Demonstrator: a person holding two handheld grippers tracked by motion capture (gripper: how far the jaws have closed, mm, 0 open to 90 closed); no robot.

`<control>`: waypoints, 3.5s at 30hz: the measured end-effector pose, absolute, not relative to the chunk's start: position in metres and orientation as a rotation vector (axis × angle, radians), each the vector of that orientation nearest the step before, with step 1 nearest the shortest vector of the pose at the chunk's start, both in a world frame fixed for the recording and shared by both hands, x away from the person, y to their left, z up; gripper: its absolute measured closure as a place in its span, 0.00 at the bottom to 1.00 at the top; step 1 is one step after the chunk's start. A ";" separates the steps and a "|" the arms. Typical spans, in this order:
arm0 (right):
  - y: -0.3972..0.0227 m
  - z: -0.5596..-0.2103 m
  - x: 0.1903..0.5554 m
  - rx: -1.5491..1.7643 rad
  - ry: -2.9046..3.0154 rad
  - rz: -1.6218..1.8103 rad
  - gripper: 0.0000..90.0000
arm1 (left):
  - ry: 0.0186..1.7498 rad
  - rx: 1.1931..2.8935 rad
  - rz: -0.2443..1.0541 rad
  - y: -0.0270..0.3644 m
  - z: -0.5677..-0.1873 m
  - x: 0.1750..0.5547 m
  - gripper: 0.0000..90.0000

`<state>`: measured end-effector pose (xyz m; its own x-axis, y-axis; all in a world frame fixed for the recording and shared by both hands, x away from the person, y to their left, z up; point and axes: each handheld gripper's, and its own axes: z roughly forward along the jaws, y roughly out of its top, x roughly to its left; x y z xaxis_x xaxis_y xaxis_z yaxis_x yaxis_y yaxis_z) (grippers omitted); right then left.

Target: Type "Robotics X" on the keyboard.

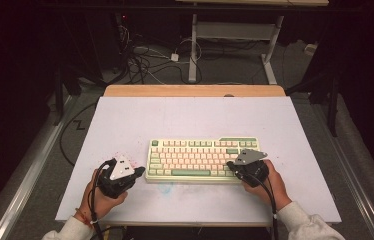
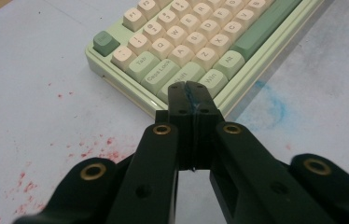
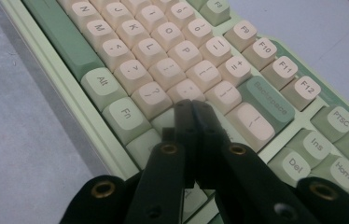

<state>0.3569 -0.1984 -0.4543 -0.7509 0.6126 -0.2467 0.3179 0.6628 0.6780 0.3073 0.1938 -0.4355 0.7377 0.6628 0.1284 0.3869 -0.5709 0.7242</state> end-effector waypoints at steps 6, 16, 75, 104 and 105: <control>-0.198 -0.455 0.356 0.716 2.415 0.860 1.00 | 0.791 2.240 0.499 0.185 -0.427 0.316 0.97; -0.198 -0.455 0.355 0.715 2.409 0.858 1.00 | 0.742 2.318 0.488 0.154 -0.422 0.333 0.97; -0.203 -0.440 0.350 0.698 2.356 0.917 1.00 | 0.674 2.360 0.539 0.110 -0.431 0.361 0.88; -0.206 -0.428 0.343 0.722 2.232 1.038 0.44 | 0.672 2.258 0.695 0.111 -0.433 0.352 0.23; -0.205 -0.428 0.343 0.726 2.223 1.041 0.39 | 0.663 2.253 0.686 0.111 -0.432 0.351 0.22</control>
